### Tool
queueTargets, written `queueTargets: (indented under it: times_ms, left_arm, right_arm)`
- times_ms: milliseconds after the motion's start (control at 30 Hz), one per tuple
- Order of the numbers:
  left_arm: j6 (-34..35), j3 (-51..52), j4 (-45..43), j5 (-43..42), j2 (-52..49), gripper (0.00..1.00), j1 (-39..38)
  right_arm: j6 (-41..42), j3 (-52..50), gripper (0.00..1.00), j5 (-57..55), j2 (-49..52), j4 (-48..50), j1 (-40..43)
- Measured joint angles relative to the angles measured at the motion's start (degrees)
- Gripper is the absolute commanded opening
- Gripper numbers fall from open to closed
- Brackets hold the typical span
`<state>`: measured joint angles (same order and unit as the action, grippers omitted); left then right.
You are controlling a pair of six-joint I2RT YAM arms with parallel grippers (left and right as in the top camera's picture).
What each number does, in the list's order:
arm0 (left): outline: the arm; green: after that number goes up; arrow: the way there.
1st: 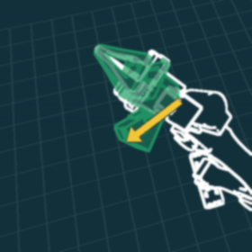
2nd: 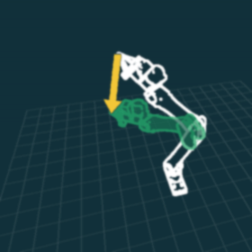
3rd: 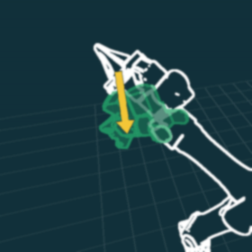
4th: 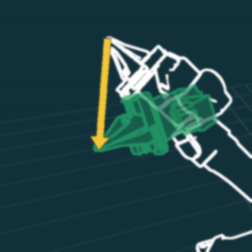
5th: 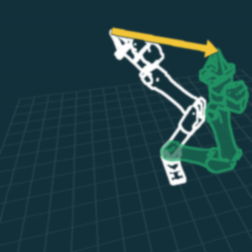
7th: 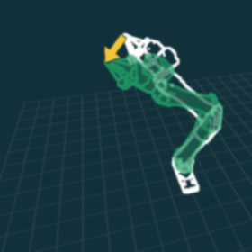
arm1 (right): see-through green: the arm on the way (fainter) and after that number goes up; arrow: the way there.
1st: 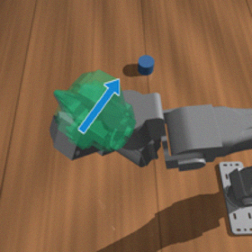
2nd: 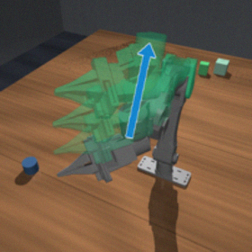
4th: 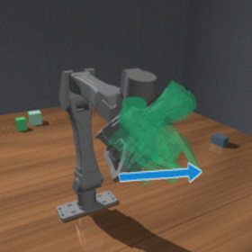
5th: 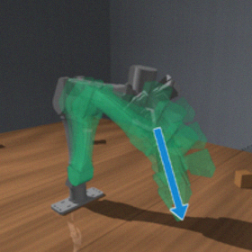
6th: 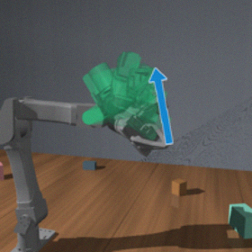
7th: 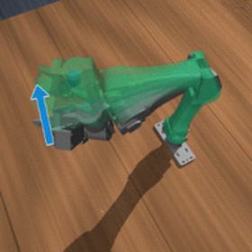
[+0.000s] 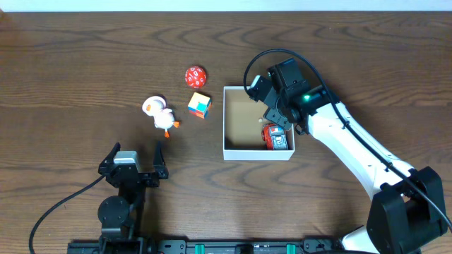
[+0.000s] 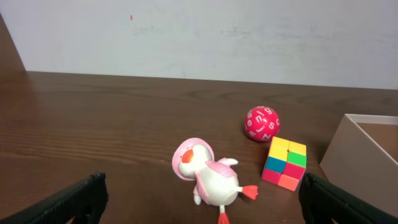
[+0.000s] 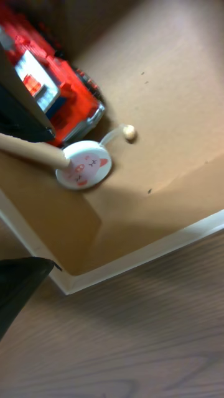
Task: Pack container
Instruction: 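Lower the rattle into the box beside the truck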
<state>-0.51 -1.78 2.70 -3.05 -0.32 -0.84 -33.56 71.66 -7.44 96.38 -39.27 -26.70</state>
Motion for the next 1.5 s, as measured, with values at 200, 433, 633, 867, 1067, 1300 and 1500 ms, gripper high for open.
queueTargets:
  times_ms: [200,433,633,867,1067,1300,1500]
  left_arm:
    - [0.0,0.0,-0.02,0.0,0.0,0.98,0.0]
    - [0.0,0.0,0.0,0.0,0.0,0.98,0.0]
    - [0.0,0.0,-0.02,0.0,0.0,0.98,0.0]
    - [0.0,0.0,0.0,0.0,0.0,0.98,0.0]
    - [0.0,0.0,0.0,0.0,0.0,0.98,0.0]
    - [0.0,0.0,-0.02,0.0,0.0,0.98,0.0]
    - [0.0,0.0,0.0,0.0,0.0,0.98,0.0]
  right_arm:
    - [3.39,0.0,0.62,1.05,0.0,0.37,0.02]
    - [8.02,-0.02,0.59,1.44,0.0,0.09,0.0]
    - [12.9,-0.04,0.53,1.51,0.0,-2.97,0.0]
    - [17.46,-0.07,0.53,1.62,0.0,-8.66,-0.04]
    - [18.51,-0.07,0.56,1.66,0.0,-8.87,-0.66]
    - [19.06,-0.07,0.6,4.31,0.0,-7.13,-1.46]
    - [20.59,-0.07,0.66,5.07,0.0,-4.85,-1.62]
